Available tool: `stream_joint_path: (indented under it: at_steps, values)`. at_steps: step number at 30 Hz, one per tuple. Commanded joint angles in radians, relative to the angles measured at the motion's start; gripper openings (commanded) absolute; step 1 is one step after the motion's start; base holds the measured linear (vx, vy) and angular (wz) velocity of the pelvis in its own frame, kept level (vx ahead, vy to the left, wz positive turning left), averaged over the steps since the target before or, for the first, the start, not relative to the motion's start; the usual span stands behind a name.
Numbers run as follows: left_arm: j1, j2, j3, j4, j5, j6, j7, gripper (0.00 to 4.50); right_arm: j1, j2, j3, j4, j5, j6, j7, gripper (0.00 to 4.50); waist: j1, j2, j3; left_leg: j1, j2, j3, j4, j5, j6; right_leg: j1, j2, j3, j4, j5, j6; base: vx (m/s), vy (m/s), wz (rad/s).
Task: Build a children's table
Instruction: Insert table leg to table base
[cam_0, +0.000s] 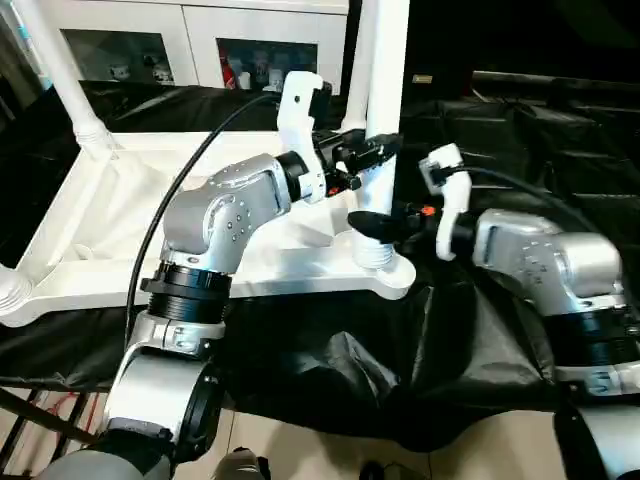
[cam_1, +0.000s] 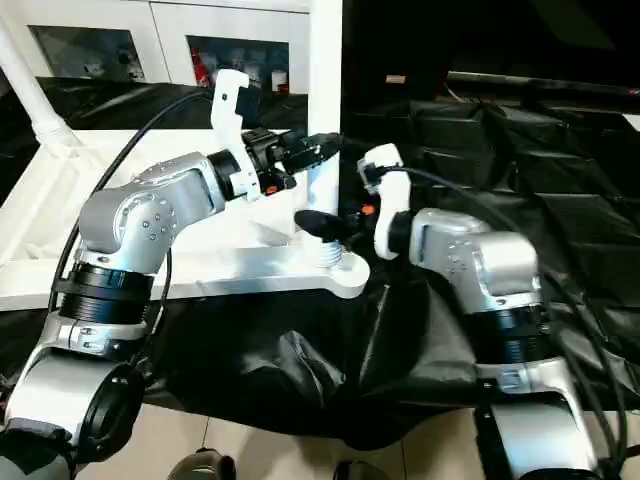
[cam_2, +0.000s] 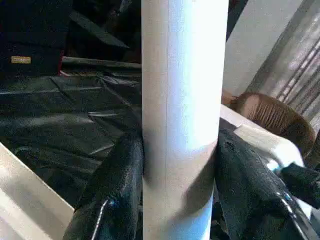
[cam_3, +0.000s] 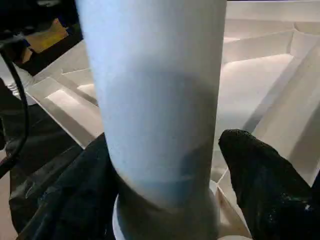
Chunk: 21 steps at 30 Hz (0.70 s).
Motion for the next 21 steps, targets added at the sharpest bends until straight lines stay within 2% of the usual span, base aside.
stream_joint_path:
  at_steps: [1, 8, 21]
  values:
    - [-0.019, 0.0, -0.012, -0.05, -0.004, 0.005, -0.011, 1.85, -0.01, -0.006, -0.005, 0.011, -0.019, -0.01, -0.017, 3.3, 0.0, -0.009, -0.115, 0.015, 0.016, -0.009, -0.062, -0.103, 0.013, 0.078, -0.047, 0.045, -0.065, -0.23, -0.164, 0.0, 0.0, 0.0]
    - [-0.008, 0.013, -0.048, -0.059, 0.009, 0.01, -0.037, 1.85, -0.002, -0.015, 0.026, -0.017, -0.029, -0.067, 0.039, 3.3, -0.001, -0.01, -0.114, 0.013, 0.015, -0.008, -0.061, -0.104, 0.018, 0.078, -0.046, 0.045, -0.065, -0.23, -0.164, 0.0, 0.0, 0.0]
    - [-0.025, 0.039, -0.065, -0.018, 0.041, -0.023, -0.05, 1.85, 0.019, -0.032, 0.044, -0.057, -0.029, -0.072, 0.07, 3.3, -0.002, -0.005, -0.113, 0.015, 0.015, -0.01, -0.063, -0.119, 0.013, 0.077, -0.044, 0.044, -0.067, -0.242, -0.158, 0.0, 0.0, 0.0]
